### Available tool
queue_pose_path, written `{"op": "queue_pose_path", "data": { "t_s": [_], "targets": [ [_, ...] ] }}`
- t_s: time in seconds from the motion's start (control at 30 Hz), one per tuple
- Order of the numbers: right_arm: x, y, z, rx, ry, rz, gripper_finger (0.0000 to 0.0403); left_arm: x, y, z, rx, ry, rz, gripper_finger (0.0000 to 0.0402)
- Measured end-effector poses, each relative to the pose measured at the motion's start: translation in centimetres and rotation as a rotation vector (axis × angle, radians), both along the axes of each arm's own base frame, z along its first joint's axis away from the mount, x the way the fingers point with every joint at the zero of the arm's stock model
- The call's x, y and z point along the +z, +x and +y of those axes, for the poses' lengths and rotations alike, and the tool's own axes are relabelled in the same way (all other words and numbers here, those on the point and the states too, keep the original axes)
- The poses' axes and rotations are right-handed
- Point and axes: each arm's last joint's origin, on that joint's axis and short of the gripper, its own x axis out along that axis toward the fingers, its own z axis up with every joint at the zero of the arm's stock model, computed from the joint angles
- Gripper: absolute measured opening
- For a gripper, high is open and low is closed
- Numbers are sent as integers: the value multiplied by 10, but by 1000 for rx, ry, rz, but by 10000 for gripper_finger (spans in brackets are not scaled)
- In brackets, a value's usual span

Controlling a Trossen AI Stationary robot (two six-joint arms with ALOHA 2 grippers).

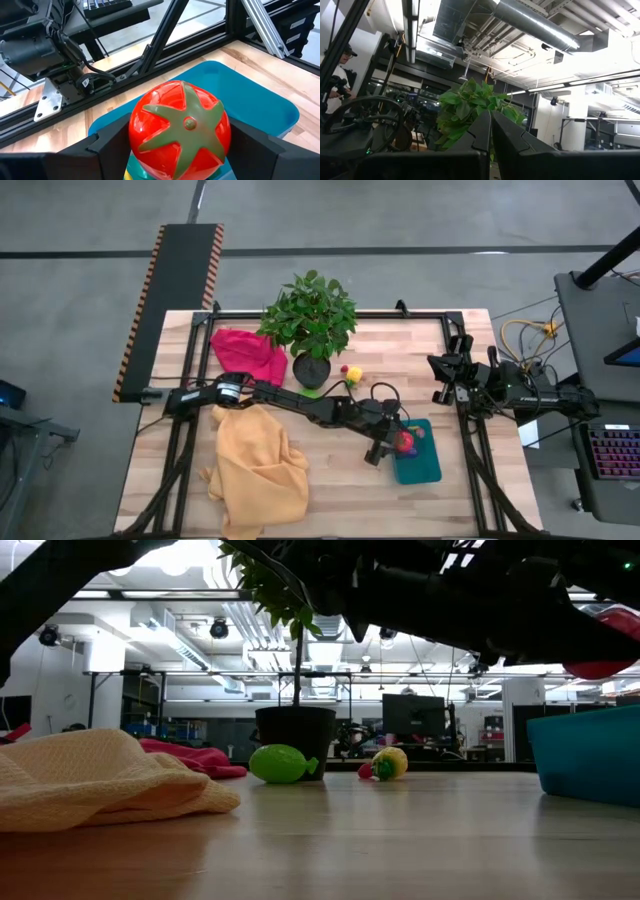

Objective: Pick and placing Produce into tupperware
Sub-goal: Put the tomato into the bin

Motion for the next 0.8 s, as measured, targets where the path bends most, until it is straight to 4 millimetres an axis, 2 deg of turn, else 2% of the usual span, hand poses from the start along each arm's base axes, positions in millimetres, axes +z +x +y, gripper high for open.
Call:
{"op": "queue_pose_path", "data": {
  "t_s": [0.43, 0.8],
  "targets": [
    [0, 0, 0, 0, 0, -1, 9, 7, 2, -1, -1, -8, -46, 264],
    [0, 0, 0, 1, 0, 0, 9, -14, 7, -2, -1, -6, -29, 264]
  ]
}}
